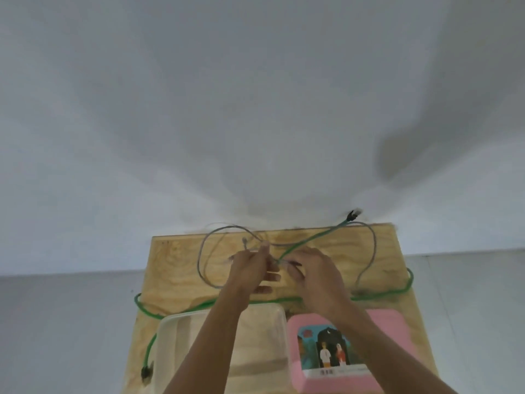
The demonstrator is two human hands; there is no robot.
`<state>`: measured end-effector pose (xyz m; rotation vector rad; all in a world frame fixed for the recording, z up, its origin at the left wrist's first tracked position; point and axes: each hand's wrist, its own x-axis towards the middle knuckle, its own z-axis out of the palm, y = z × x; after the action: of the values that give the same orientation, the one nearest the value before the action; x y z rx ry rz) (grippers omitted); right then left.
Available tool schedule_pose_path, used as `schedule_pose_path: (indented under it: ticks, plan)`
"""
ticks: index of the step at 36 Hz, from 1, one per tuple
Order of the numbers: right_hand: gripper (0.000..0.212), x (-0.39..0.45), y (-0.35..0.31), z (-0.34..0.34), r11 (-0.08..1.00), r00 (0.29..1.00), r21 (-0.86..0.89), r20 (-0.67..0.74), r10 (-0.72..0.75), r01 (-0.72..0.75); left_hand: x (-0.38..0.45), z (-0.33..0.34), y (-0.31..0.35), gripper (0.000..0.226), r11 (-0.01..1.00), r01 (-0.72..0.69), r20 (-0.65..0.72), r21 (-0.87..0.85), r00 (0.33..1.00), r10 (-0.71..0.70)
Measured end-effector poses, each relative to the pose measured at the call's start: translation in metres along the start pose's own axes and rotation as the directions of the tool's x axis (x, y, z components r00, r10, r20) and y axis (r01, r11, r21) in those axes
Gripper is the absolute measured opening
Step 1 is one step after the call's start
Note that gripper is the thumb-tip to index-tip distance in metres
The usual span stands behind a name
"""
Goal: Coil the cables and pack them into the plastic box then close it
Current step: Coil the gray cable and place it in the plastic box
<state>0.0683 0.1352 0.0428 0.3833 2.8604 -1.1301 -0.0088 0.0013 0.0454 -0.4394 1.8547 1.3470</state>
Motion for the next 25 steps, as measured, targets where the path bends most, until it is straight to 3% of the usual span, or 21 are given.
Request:
schedule_pose_path:
  ticks: [6, 12, 16, 21, 25]
  plan:
    - [0.01, -0.023, -0.049, -0.048, 0.985, 0.999, 0.173, -0.049, -0.015, 0.023, -0.042, -0.017, 0.041, 0.029, 0.976, -0.033, 0.112, -0.215, 0.992, 0.058]
    - [0.005, -0.041, -0.09, -0.076, 0.977, 0.999, 0.212, 0.012, -0.04, 0.037, -0.076, -0.043, 0.066, 0.015, 0.94, -0.156, 0.094, -0.303, 0.977, 0.192]
    - [0.005, -0.045, -0.104, -0.078, 0.97, 0.993, 0.243, 0.114, -0.043, 0.014, -0.093, -0.06, 0.072, 0.022, 0.926, -0.285, 0.115, -0.249, 0.94, 0.321]
    - [0.014, -0.027, -0.125, -0.078, 0.907, 0.991, 0.42, -0.099, 0.094, -0.044, -0.11, -0.08, 0.072, 0.02, 0.844, -0.526, 0.149, -0.108, 0.831, 0.537]
    - [0.036, -0.01, -0.155, -0.08, 0.855, 0.987, 0.509, -0.054, 0.152, -0.103, -0.119, -0.089, 0.067, 0.019, 0.787, -0.618, 0.248, 0.009, 0.763, 0.597]
